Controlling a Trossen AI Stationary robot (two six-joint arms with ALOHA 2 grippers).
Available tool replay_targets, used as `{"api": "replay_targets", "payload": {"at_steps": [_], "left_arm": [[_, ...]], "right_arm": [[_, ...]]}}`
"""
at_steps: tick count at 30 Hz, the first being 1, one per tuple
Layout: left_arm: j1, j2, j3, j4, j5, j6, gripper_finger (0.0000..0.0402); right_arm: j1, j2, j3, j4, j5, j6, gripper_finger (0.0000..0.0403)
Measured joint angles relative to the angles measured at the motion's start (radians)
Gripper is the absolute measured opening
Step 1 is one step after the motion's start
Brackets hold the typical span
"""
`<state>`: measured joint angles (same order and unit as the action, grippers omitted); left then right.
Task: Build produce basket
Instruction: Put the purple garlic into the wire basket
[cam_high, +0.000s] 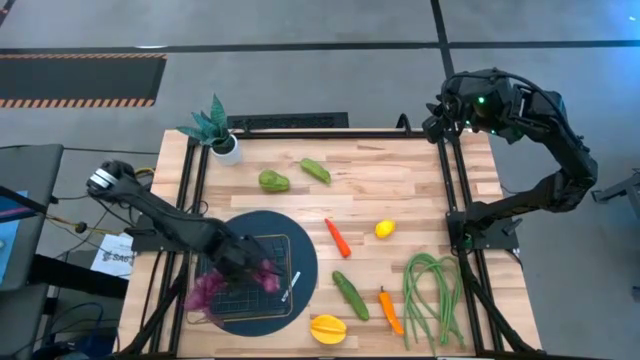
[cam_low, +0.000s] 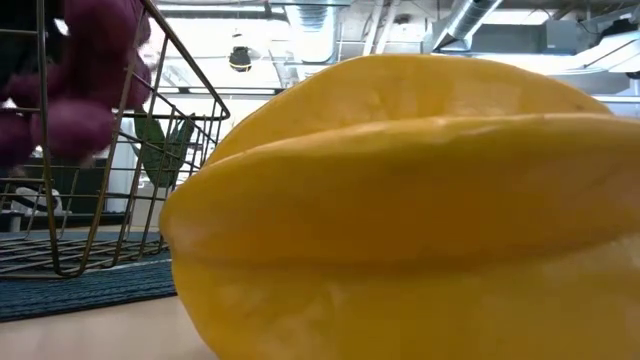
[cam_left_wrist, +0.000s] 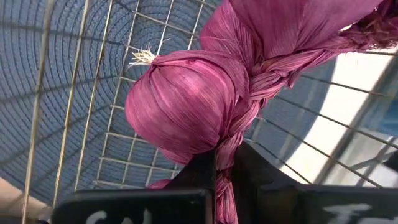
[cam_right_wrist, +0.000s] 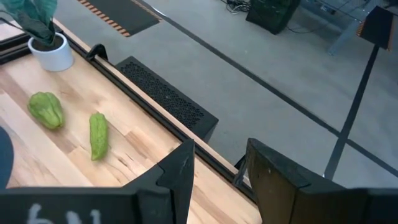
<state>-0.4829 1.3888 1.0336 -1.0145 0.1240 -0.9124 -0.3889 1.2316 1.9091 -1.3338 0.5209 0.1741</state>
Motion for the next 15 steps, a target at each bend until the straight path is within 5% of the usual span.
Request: {"api": "replay_targets", "payload": {"at_steps": [7,15], "left_arm": [[0.069,0.09,0.0,0.018,0.01,0.044,0.0005],[0.149,0.078,0.02,0.035,0.037,0.079,0.0077]], "right_arm": [[0.0,0.0,0.0,-0.003,0.0,-0.003,0.0163],[0.02,0.0,0.0,-0.047,-0.001,-0.002,0.0169]]}}
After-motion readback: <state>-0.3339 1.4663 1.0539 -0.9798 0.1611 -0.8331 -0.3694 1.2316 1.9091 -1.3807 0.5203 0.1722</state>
